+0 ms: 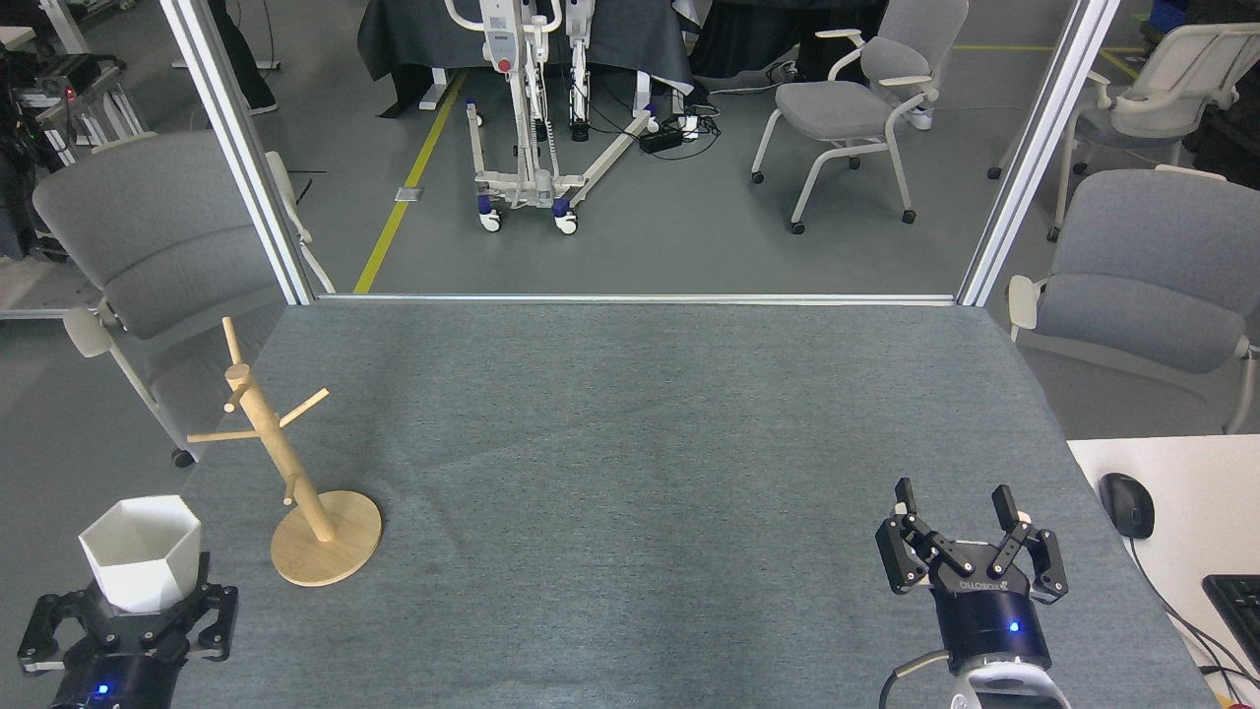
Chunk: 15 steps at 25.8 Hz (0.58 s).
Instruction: Hang cup on storage rack
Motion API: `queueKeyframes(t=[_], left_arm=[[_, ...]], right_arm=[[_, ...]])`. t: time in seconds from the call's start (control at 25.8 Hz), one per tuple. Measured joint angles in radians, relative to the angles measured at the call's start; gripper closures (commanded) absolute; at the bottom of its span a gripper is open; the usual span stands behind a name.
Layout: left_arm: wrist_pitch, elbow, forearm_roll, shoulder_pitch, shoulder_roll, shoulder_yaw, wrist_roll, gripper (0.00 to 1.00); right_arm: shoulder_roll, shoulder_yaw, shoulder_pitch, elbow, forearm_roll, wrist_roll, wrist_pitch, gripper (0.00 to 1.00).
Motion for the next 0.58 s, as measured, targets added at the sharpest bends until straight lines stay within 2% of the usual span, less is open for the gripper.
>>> queueKeyframes(t=[0.16, 0.35, 0.58], left_arm=[[0.042, 0.073, -0.08, -0.093, 0.02, 0.019, -0.003, 1.0], [0.051, 0.156, -0.114, -0.193, 0.04, 0.03, -0.004, 1.0], [0.047, 0.178, -0.123, -0.229, 0.052, 0.029, -0.004, 1.0]], right_arm=[[0.0, 0.001, 0.013, -0.002, 0.0, -0.01, -0.002, 0.01], [-0.005, -0.002, 0.009, 0.0, 0.0, -0.012, -0.002, 0.01], [-0.007, -0.004, 0.002, 0.002, 0.0, -0.015, 0.0, 0.01]])
